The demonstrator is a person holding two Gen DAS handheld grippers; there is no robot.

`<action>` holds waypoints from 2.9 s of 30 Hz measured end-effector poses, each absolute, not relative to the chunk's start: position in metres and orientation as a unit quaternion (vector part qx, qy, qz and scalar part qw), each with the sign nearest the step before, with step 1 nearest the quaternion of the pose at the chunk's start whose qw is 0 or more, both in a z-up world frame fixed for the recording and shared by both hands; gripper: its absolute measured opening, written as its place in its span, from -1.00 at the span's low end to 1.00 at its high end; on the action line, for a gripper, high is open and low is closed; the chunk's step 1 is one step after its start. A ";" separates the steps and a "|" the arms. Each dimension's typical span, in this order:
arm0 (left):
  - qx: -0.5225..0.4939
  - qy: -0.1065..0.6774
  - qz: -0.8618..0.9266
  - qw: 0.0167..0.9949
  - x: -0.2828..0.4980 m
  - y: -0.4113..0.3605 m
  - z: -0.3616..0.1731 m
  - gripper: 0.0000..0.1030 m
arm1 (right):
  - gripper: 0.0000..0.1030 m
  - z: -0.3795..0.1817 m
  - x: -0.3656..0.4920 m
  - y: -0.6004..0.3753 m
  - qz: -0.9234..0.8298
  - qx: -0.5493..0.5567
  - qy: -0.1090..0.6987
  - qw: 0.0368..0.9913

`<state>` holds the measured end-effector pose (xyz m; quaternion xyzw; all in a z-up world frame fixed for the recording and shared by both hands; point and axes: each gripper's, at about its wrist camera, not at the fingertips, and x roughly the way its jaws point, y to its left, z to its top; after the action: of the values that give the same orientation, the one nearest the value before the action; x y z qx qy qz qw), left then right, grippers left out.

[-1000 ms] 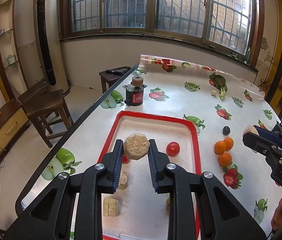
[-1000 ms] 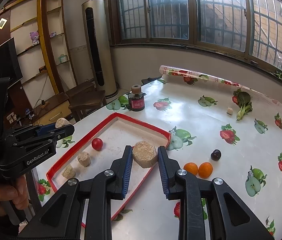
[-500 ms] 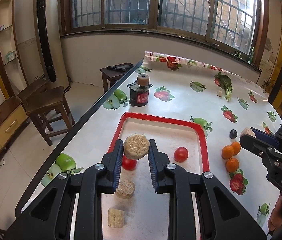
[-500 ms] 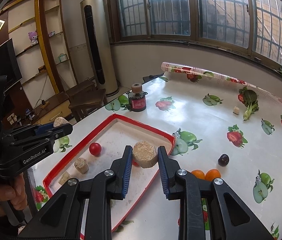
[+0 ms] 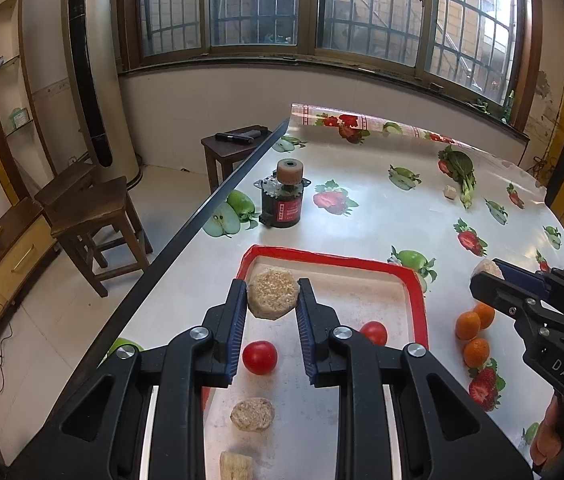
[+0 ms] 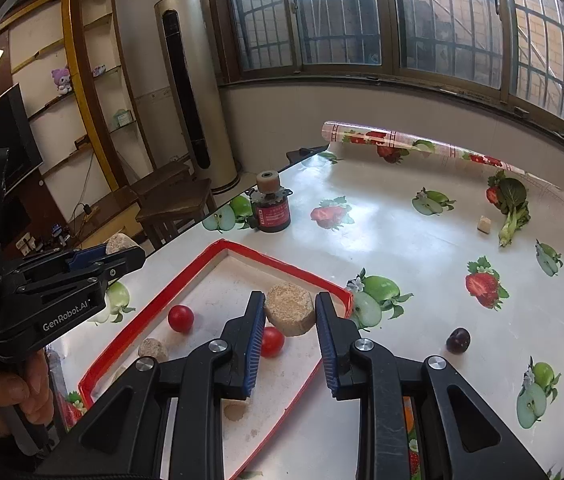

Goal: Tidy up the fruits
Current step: 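Carry the biscuit in the left gripper while the right carries its biscuit over the tray, then open the left gripper over the tray while the right releases its biscuit inside, then withdraw both open grippers from the tray toward the oranges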

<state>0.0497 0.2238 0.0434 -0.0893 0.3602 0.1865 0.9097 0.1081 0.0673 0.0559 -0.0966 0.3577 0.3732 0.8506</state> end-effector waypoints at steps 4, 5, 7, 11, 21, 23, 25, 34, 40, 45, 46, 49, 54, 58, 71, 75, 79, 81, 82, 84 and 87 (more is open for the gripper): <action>-0.093 0.366 0.188 0.907 0.062 0.230 0.038 -0.57 | -0.50 0.050 0.120 0.076 0.372 -0.094 0.366 0.848; -0.094 0.369 0.189 0.905 0.066 0.232 0.034 -0.57 | -0.50 0.048 0.123 0.078 0.372 -0.094 0.368 0.847; -0.101 0.382 0.190 0.899 0.076 0.237 0.023 -0.57 | -0.50 0.041 0.130 0.084 0.372 -0.091 0.375 0.844; -0.113 0.406 0.194 0.886 0.093 0.246 -0.001 -0.57 | -0.50 0.018 0.146 0.099 0.371 -0.085 0.401 0.833; -0.124 0.451 0.190 0.863 0.117 0.255 -0.041 -0.57 | -0.49 -0.035 0.170 0.131 0.368 -0.100 0.450 0.807; -0.124 0.456 0.190 0.861 0.119 0.255 -0.045 -0.57 | -0.49 -0.042 0.172 0.135 0.367 -0.105 0.457 0.804; -0.123 0.461 0.188 0.859 0.121 0.255 -0.050 -0.57 | -0.49 -0.049 0.174 0.138 0.365 -0.109 0.463 0.800; -0.134 0.483 0.186 0.845 0.123 0.258 -0.062 -0.55 | -0.42 -0.063 0.175 0.142 0.363 -0.122 0.475 0.792; -0.132 0.472 0.189 0.851 0.109 0.257 -0.051 -0.37 | -0.17 -0.049 0.168 0.137 0.367 -0.125 0.460 0.799; -0.135 0.456 0.189 0.859 0.090 0.252 -0.035 -0.34 | -0.16 -0.031 0.159 0.124 0.371 -0.117 0.445 0.807; -0.135 0.451 0.189 0.862 0.086 0.251 -0.031 -0.34 | -0.16 -0.027 0.156 0.121 0.372 -0.115 0.442 0.808; -0.135 0.436 0.186 0.870 0.073 0.243 -0.020 -0.34 | -0.16 -0.013 0.147 0.108 0.374 -0.109 0.432 0.814; -0.136 0.414 0.176 0.882 0.053 0.224 -0.004 -0.34 | -0.15 0.006 0.128 0.081 0.374 -0.100 0.418 0.822; -0.131 0.406 0.167 0.889 0.044 0.208 0.005 -0.34 | -0.14 0.014 0.114 0.060 0.370 -0.099 0.410 0.828; -0.119 0.384 0.139 0.905 0.019 0.162 0.027 -0.29 | -0.12 0.028 0.082 -0.013 0.339 -0.086 0.398 0.848; -0.109 0.372 0.135 0.912 0.014 0.149 0.034 -0.04 | -0.12 0.033 0.078 -0.040 0.322 -0.080 0.394 0.857; -0.101 0.368 0.122 0.916 0.013 0.135 0.039 -0.04 | -0.12 0.038 0.076 -0.067 0.303 -0.075 0.390 0.866; -0.098 0.367 0.112 0.918 0.012 0.127 0.041 -0.04 | -0.12 0.040 0.075 -0.079 0.294 -0.074 0.389 0.870; -0.095 0.367 0.109 0.919 0.012 0.123 0.042 -0.04 | -0.12 0.041 0.074 -0.085 0.290 -0.072 0.387 0.872; -0.091 0.368 0.102 0.920 0.012 0.115 0.042 -0.04 | -0.12 0.044 0.072 -0.095 0.281 -0.071 0.385 0.876; -0.089 0.370 0.091 0.920 0.013 0.105 0.042 -0.04 | -0.12 0.046 0.069 -0.108 0.271 -0.068 0.382 0.881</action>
<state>0.0129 0.1053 0.0417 -0.0886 0.3698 0.0912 0.9204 0.0691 -0.1084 0.0463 -0.0680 0.3823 0.2715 0.8807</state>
